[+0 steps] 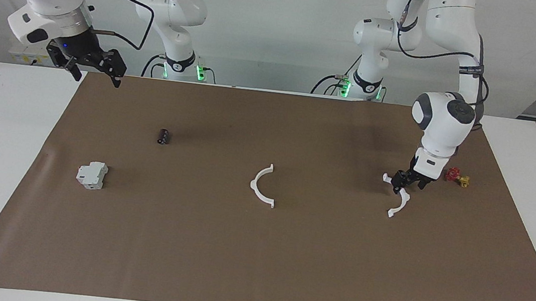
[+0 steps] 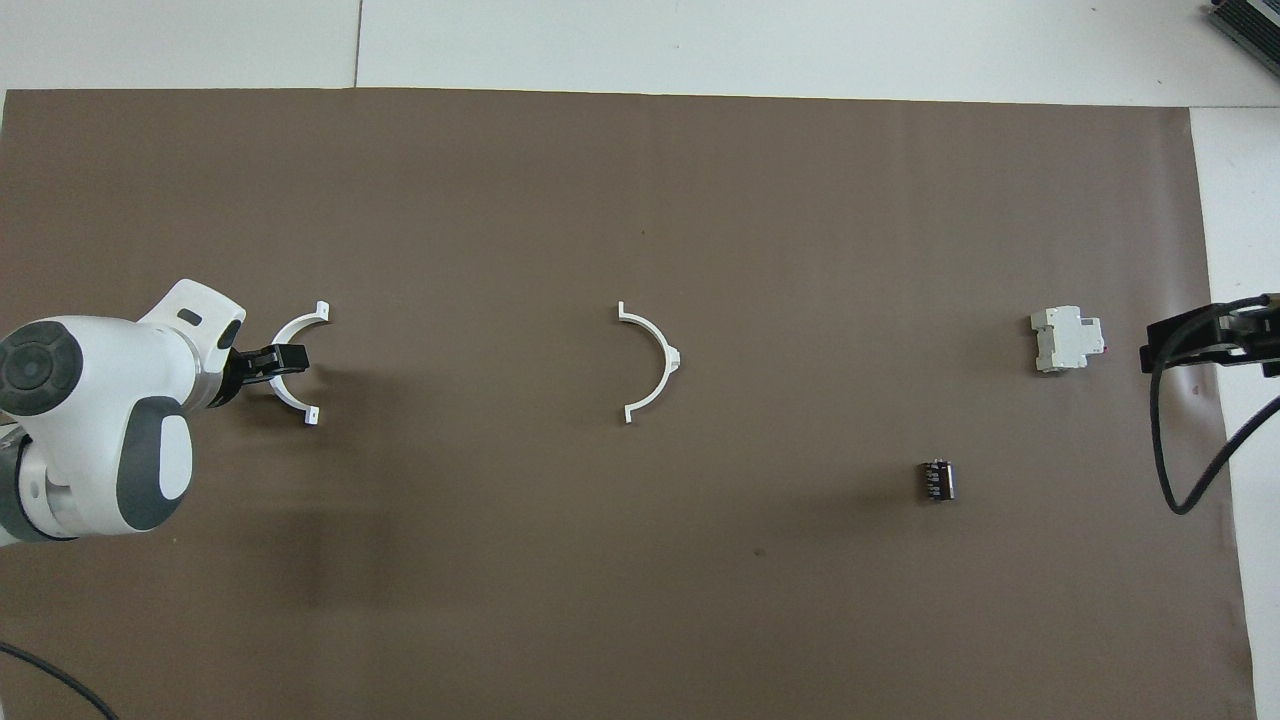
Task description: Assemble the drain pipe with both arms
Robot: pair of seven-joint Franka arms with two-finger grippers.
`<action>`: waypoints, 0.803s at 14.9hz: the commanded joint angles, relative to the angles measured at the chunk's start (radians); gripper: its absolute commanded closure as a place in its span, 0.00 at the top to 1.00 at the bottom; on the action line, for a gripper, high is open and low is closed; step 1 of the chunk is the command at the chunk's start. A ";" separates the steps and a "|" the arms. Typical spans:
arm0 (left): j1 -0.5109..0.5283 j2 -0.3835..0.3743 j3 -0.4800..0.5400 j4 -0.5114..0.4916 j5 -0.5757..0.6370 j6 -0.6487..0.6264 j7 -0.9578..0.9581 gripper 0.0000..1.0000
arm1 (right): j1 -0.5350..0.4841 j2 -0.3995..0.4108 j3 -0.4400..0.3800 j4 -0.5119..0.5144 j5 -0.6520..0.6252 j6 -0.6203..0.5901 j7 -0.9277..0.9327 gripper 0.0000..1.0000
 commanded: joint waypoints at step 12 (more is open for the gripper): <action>-0.023 -0.007 0.006 0.055 0.001 -0.034 -0.015 0.00 | -0.042 -0.024 0.001 -0.019 0.000 -0.011 -0.083 1.00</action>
